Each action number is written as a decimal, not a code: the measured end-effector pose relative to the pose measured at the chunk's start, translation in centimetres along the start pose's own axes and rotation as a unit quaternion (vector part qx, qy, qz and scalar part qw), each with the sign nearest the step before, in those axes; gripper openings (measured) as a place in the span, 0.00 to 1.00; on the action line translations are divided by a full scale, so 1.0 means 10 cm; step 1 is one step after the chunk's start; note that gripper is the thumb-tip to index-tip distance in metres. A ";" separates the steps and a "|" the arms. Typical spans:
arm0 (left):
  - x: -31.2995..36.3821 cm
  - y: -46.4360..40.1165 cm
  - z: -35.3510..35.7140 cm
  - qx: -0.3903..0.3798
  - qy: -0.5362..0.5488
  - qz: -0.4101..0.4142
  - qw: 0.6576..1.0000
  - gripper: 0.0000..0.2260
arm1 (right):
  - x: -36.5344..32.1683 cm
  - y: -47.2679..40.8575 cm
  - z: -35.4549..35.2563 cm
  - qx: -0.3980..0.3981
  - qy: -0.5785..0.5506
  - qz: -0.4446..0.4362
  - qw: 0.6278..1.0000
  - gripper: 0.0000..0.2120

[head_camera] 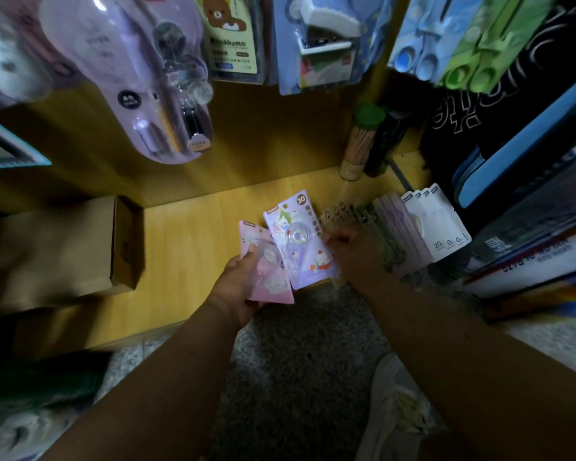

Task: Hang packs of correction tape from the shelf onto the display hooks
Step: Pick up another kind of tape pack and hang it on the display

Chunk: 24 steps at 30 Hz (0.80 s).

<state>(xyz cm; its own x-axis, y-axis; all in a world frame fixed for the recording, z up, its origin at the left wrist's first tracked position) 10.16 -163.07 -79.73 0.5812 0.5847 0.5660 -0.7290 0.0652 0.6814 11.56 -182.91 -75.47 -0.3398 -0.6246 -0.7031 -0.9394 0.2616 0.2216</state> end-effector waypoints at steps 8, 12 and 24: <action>-0.02 0.00 0.02 0.012 0.025 0.030 0.999 0.03 | 0.02 -0.04 -0.20 0.046 0.003 -0.003 0.999 0.09; -0.04 0.04 0.18 -0.026 0.062 0.037 0.997 0.04 | 0.00 0.06 -0.06 -0.020 -0.036 0.005 0.999 0.11; -0.10 -0.01 0.26 -0.033 0.066 0.032 0.997 0.22 | 0.25 -0.12 -0.18 0.095 0.273 0.020 0.957 0.19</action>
<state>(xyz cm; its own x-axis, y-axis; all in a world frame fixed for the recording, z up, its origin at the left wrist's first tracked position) 10.53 -165.74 -79.17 0.4837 0.6902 0.5382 -0.7876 0.0750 0.6117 11.74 -186.13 -76.28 -0.3972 -0.8890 -0.2276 -0.9175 0.3903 0.0768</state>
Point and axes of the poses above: each hand's wrist, its own y-axis away from the middle knuckle, its own z-axis out of the palm, x = y × z, the point moved 3 cm from there along -y, towards the middle knuckle, and after that the axes turned 11 degrees about y, right-handed, at the moved point
